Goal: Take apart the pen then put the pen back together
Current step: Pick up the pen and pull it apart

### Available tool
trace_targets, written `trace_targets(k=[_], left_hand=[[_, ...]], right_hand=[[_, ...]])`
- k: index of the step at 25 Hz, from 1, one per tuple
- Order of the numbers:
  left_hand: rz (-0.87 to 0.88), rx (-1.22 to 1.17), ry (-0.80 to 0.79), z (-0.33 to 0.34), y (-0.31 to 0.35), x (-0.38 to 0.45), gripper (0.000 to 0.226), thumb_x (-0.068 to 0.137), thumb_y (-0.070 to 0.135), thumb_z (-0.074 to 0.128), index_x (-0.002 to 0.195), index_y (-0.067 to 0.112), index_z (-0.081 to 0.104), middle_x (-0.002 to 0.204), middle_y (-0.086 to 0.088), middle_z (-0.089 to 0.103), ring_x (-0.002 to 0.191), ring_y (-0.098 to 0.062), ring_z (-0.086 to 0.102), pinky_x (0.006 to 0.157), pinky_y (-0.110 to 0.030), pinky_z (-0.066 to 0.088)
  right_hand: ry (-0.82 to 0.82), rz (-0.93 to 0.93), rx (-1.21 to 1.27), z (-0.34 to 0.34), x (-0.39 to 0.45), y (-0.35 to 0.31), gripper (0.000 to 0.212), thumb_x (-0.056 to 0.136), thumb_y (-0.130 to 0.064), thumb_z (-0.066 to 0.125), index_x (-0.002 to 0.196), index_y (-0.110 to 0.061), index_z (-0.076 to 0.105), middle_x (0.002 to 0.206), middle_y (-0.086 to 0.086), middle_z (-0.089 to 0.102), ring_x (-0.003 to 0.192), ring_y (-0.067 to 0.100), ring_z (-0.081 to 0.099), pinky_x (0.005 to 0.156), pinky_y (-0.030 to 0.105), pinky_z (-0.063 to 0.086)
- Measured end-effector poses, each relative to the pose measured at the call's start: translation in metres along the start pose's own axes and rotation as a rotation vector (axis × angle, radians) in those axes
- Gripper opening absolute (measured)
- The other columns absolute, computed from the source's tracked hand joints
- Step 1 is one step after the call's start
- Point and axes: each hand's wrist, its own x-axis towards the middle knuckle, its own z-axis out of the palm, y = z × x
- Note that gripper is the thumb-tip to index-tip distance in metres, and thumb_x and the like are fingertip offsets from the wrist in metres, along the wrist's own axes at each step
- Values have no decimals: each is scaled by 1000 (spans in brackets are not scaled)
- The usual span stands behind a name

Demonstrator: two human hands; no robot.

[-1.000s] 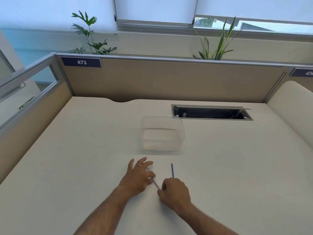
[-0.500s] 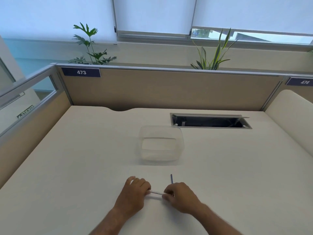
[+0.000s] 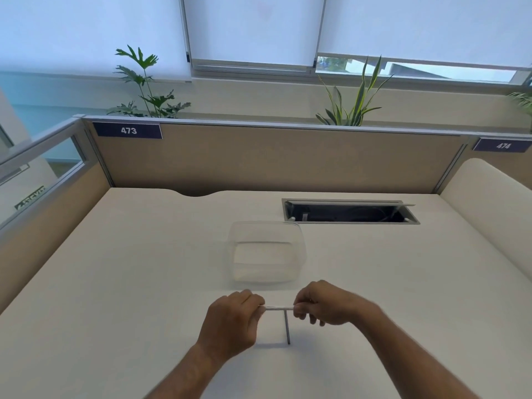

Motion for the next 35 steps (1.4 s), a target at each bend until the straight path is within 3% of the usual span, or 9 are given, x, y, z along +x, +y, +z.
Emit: trace_targets(k=[3,11,16,19,24,27,29,31,35], left_hand=[[35,30,-6,-10,-4,16,16,80,44,67,84,28,65,70,9,63,56,-14,57,43,-26,45],[173,108,20,-18,-3,36,13,83,34,69,79,23,63,72,6,60,54,-19,51,41,-30,42],[219,133,26,-17,-3,45,13,87,29,62,77,21,63,65,6,60,50,-18,49,41,-25,34],[194,108,6,-18,-6,48,15,86,29,57,75,21,62,61,5,59,49,-18,51,38,-24,34],[81,13,-157,-18,-8,48,21,86,32,57,69,20,61,55,4,55,44,-21,47,37,-26,37],[-164,-185,-419,-27,-6,61,27,94,35,52,77,19,66,62,3,58,56,-19,50,56,-35,47],[-262,-287,-588,-33,-6,70,26,97,35,50,85,21,69,67,4,62,61,-18,56,64,-36,51],[-177,-162,-608,-37,-2,73,25,97,38,49,94,25,69,76,4,67,68,-20,59,66,-34,50],[59,25,-325,-32,0,66,30,81,50,62,98,25,65,88,7,68,72,-20,62,62,-32,53]], right_hand=[[11,-21,18,-15,1,-6,23,98,-20,50,88,-13,70,81,-3,68,67,10,63,60,26,57],[-60,-37,116,-31,6,-9,21,98,-15,53,95,-4,72,84,4,71,73,15,66,71,29,59],[181,-139,-112,-27,10,-17,19,93,-17,60,82,-14,75,69,-7,67,61,8,59,62,19,50],[352,-234,-211,-18,11,-17,16,88,-10,61,84,-13,77,73,0,74,61,9,55,57,14,40],[492,-375,-406,-9,14,-11,16,83,-8,61,81,-16,75,71,1,71,62,18,56,55,23,39],[549,-450,-588,-4,13,-5,14,76,-6,67,80,-19,71,67,-3,67,58,17,54,47,26,43],[545,-451,-609,0,11,-5,14,79,-8,67,84,-20,71,71,-3,68,60,16,55,49,26,47],[496,-383,-516,-2,12,-7,14,86,-10,61,88,-18,72,78,-1,71,66,16,58,58,29,49],[228,-193,-229,-17,10,-15,21,94,-17,55,84,-16,73,75,-6,70,65,9,59,66,26,50]])
